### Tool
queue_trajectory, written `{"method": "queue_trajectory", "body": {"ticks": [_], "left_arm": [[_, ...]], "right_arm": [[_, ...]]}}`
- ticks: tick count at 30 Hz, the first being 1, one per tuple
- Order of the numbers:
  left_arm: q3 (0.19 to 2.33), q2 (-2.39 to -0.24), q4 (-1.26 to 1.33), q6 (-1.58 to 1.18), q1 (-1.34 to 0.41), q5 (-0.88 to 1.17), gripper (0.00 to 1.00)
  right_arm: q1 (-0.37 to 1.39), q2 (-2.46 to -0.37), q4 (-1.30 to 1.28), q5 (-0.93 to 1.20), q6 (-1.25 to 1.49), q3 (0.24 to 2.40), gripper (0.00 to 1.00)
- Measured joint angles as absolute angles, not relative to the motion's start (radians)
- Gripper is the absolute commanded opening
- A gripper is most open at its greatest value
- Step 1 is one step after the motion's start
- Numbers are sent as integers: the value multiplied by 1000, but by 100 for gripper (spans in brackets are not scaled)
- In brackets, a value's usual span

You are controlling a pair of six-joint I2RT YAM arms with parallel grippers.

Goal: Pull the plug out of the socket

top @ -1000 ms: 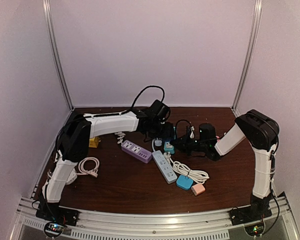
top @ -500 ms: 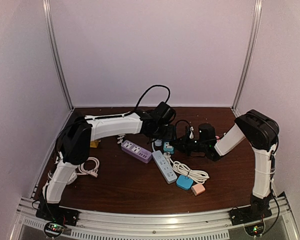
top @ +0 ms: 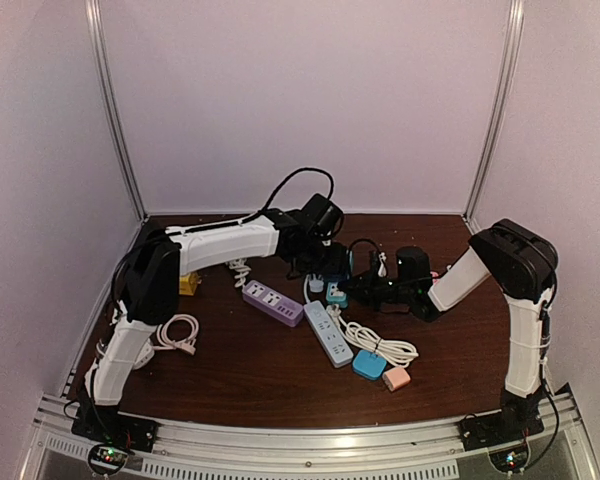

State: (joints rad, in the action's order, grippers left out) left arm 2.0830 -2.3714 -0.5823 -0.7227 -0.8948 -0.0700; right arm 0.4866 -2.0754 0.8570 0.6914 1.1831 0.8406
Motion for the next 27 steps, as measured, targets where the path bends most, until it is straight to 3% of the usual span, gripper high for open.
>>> {"method": "queue_trajectory", "body": {"ticks": [17, 27], "left_arm": [[2165, -2391, -667, -607, -968, -273, 24], [2165, -2391, -667, -650, -937, -191, 19]], "right_arm": [[490, -2076, 852, 718, 1182, 849, 0], [490, -2089, 843, 720, 1200, 870, 0]]}}
